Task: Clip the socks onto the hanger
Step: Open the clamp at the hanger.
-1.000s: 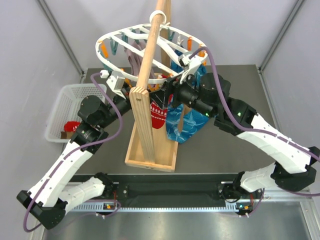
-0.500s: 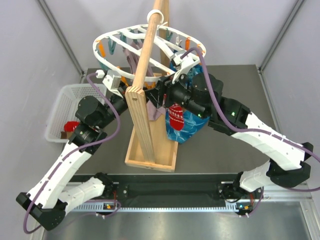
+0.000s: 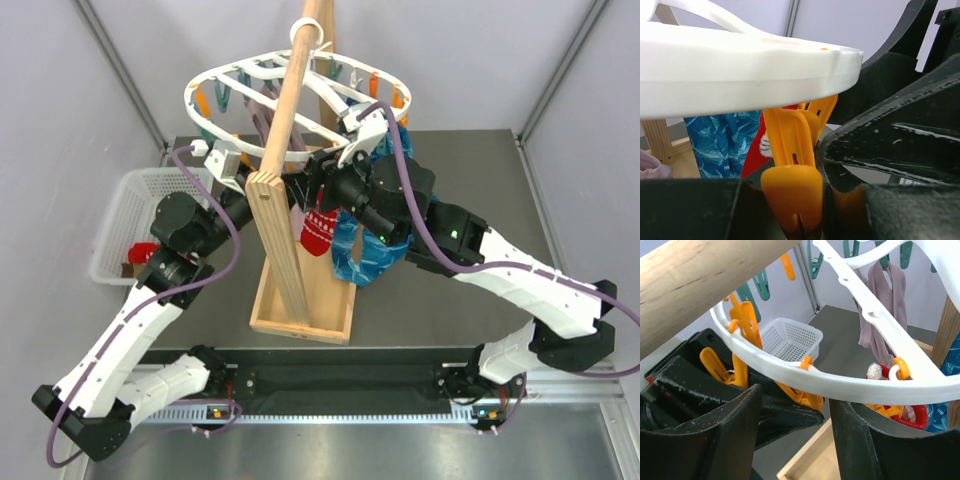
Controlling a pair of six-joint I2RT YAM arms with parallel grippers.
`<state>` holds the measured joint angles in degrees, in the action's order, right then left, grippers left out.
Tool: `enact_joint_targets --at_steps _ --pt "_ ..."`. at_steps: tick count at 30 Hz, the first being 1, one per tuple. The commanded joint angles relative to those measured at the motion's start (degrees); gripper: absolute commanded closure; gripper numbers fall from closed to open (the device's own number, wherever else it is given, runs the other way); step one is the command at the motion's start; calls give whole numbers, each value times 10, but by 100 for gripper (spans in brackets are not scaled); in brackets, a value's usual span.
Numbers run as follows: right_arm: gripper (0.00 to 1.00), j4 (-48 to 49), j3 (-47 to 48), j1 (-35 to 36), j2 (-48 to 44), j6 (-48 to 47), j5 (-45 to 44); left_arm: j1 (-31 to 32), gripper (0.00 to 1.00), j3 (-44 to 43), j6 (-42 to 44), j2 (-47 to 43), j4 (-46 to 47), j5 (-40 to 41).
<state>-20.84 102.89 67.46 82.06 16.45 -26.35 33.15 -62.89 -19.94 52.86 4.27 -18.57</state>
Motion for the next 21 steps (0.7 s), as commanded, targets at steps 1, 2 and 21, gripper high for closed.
enact_joint_targets --at_steps 1,2,21 --pt "45 84 25 -1 21 -7 -35 3 100 0 7 -1 -33 -10" --pt "45 91 25 0 24 -6 -35 3 100 -1 6 -2 -34 -10" --pt "85 131 3 5 30 -18 -68 3 100 -1 15 -7 -40 -5"
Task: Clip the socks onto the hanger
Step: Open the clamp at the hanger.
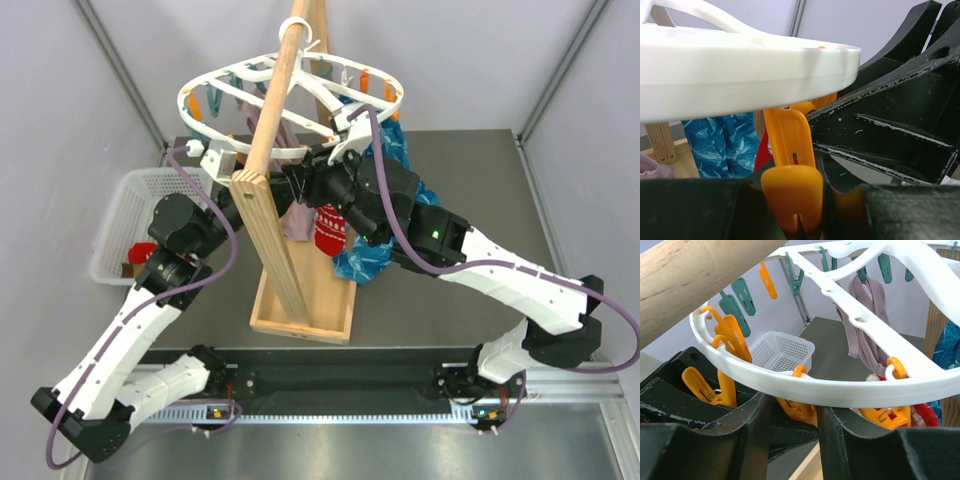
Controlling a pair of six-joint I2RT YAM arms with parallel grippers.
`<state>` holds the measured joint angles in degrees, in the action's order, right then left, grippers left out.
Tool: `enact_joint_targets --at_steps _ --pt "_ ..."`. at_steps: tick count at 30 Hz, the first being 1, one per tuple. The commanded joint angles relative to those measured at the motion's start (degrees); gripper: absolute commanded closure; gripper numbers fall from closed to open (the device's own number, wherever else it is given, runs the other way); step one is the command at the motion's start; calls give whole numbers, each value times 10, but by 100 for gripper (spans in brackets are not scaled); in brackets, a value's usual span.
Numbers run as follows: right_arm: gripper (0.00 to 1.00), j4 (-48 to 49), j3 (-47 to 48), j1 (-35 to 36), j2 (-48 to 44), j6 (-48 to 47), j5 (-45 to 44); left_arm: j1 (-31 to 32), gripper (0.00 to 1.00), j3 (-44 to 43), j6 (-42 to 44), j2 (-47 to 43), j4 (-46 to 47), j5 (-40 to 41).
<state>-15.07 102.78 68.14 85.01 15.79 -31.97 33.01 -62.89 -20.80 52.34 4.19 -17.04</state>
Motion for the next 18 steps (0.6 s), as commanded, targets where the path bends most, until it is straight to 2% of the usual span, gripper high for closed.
enact_joint_targets --at_steps 1,3,5,6,7,10,13,18 --pt "88 73 4 -3 1 -12 -13 5 100 -1 23 -1 -56 -19" --pt "99 71 5 -2 2 -14 -13 5 99 -1 24 -5 -59 -10" --pt "100 68 5 -3 3 -13 -16 5 91 1 26 -11 -66 -5" --pt "100 65 8 -3 5 -13 -19 4 84 4 26 -14 -66 3" --pt "100 62 9 -3 7 -13 -18 5 71 6 27 -16 -65 7" --pt "100 61 7 -3 8 -11 -19 5 57 11 25 -33 -73 40" --pt "100 64 1 -3 5 -8 -20 5 52 9 25 -43 -91 63" --pt "100 72 -19 -3 -6 -1 -17 4 51 7 18 -45 -111 61"
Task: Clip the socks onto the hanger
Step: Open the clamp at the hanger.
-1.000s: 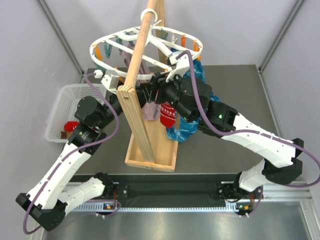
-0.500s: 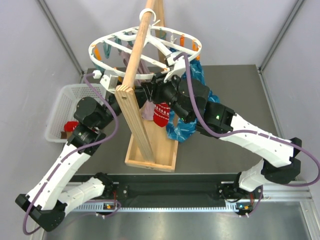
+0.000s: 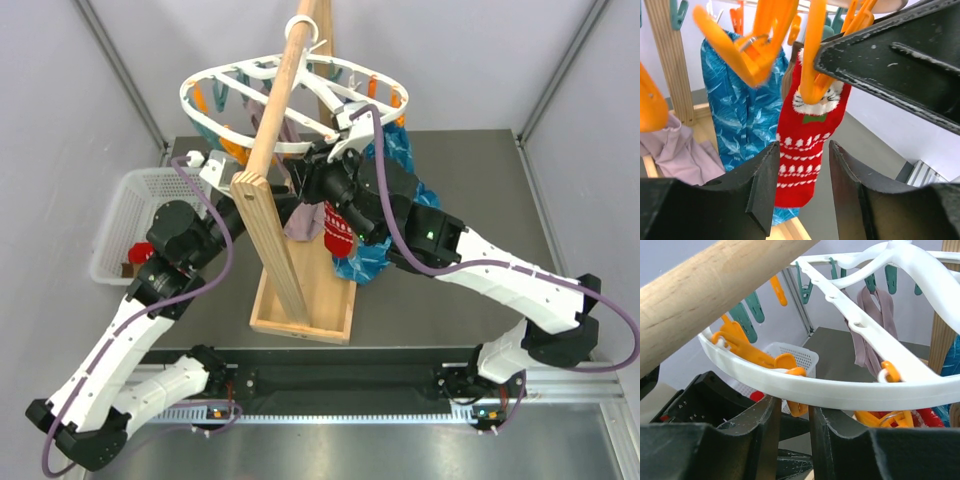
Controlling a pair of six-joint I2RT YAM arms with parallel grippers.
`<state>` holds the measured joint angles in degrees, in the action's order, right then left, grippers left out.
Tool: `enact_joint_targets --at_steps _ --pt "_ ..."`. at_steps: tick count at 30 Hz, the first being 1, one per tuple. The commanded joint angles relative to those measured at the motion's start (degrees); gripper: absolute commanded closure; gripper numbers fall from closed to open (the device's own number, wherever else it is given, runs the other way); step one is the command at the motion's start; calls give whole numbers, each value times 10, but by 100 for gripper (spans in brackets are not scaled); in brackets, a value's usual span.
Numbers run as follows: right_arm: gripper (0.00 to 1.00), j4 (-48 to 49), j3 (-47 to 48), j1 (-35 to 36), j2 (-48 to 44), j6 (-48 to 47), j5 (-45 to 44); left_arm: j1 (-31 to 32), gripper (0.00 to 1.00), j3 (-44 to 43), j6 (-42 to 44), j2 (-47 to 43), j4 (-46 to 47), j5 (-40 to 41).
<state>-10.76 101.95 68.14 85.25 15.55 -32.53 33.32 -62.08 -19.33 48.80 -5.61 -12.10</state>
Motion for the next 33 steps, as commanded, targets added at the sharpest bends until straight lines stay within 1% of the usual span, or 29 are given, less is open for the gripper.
enact_joint_targets --at_steps 1,8,12,14,15,16,19,21,22,23,25,27,28,30,31,33 --pt "100 29 -11 -2 -11 1 -11 1 51 -1 1 -12 -17 15" --pt "100 36 -40 -5 -30 3 -3 1 47 -6 -8 -20 -3 3" --pt "100 43 -55 -10 -42 2 17 1 47 -25 -13 -10 -15 39" --pt "100 46 -69 -16 -54 -1 36 0 45 -31 -20 -6 -6 30" --pt "100 47 -75 -19 -60 1 46 0 44 -33 -23 -6 1 15" --pt "100 57 -83 -22 -74 -3 73 0 44 -36 -30 1 9 -24" --pt "100 62 -113 -36 -106 -6 103 -1 44 -44 -57 11 43 -107" --pt "100 62 -137 -55 -124 -6 151 0 44 -43 -70 17 52 -125" --pt "100 65 -146 -63 -143 1 194 -1 44 -43 -78 22 69 -134" --pt "100 76 -164 -83 -152 5 220 -1 44 -40 -83 24 74 -147" --pt "100 85 -180 -97 -171 11 280 -2 44 -36 -100 33 97 -165" --pt "100 87 -193 -110 -181 8 312 -1 44 -30 -112 40 121 -180" --pt "100 88 -196 -113 -186 5 342 -2 44 -26 -123 46 132 -185" --pt "100 89 -205 -126 -194 5 366 -1 43 -20 -141 56 168 -215" --pt "100 93 -209 -130 -197 8 389 -2 43 -18 -159 61 202 -229" --pt "100 102 -224 -140 -204 10 412 -2 43 -20 -173 78 223 -243"
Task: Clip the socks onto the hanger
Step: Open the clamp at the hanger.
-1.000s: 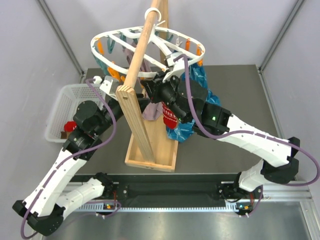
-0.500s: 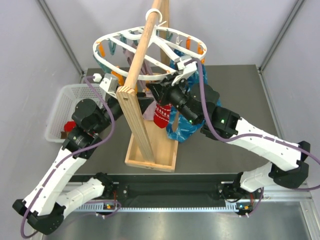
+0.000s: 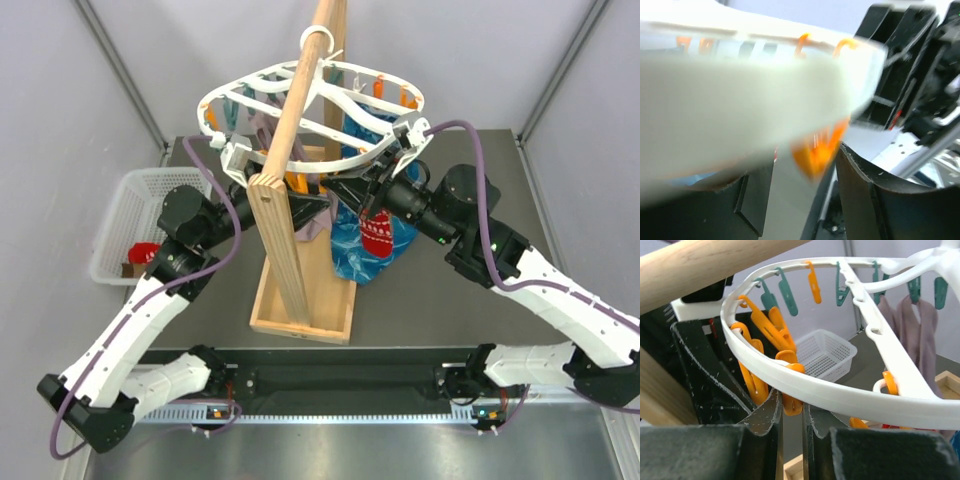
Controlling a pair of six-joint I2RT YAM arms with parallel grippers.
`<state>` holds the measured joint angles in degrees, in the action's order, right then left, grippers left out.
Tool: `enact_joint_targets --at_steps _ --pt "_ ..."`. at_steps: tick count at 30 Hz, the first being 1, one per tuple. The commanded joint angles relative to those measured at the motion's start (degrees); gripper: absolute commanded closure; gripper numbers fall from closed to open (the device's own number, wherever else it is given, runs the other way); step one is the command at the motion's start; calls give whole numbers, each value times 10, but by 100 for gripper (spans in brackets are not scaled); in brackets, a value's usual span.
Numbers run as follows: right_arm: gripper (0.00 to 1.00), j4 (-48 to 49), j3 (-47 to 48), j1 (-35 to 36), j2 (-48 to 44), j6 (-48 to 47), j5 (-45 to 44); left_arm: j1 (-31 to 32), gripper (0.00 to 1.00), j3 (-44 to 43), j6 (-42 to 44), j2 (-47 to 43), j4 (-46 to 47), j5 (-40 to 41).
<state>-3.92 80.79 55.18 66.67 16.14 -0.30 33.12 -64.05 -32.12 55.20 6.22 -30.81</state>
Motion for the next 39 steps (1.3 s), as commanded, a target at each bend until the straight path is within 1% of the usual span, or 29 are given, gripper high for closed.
enact_joint_targets --at_steps 1,9,12,13,15,16,19,20,22,23,24,25,27,28,29,31,33,34,36,37,39 --pt "100 35 -15 -12 -22 6 106 1 43 -3 -51 17 111 -54" --pt "100 35 -30 -37 -37 30 151 1 45 9 -55 14 131 -23" --pt "100 35 -34 -46 -38 38 171 1 54 14 -58 9 146 -23" --pt "100 36 -34 -51 -37 41 177 1 60 14 -59 8 150 -23" --pt "100 35 -33 -54 -33 49 184 1 67 12 -59 10 156 -28" --pt "100 35 -34 -56 -32 51 189 1 74 9 -59 11 156 -30" --pt "100 50 -33 -58 -27 62 191 1 84 4 -63 17 163 -38" --pt "100 51 -32 -58 -24 66 189 0 90 2 -66 20 166 -45" --pt "100 52 -28 -57 -21 71 186 1 97 0 -73 25 178 -55" --pt "100 51 -27 -57 -17 75 181 1 100 -1 -74 26 179 -56" --pt "99 41 -19 -58 -16 77 171 1 100 -2 -73 27 180 -54" --pt "90 41 -14 -58 -14 77 162 2 100 -2 -70 26 177 -54" --pt "79 -11 3 -57 -8 78 125 3 100 -8 -41 18 151 -31" --pt "70 -25 9 -57 -8 78 109 3 100 -10 -29 15 120 -17" --pt "65 -40 13 -56 -6 78 95 4 100 -11 -1 5 103 12" --pt "56 -66 23 -53 -7 79 52 5 100 -8 27 -3 66 41" --pt "52 -79 38 -41 -6 76 22 7 100 -6 66 -11 47 76" --pt "48 -101 48 -34 -3 72 8 7 100 -6 77 -11 33 82" --pt "45 -125 80 -9 11 58 -43 8 100 -5 100 -10 26 96" --pt "42 -142 89 -1 17 53 -60 10 100 -4 106 -7 24 100" --pt "40 -153 113 14 32 42 -98 12 100 -4 120 -4 17 105"
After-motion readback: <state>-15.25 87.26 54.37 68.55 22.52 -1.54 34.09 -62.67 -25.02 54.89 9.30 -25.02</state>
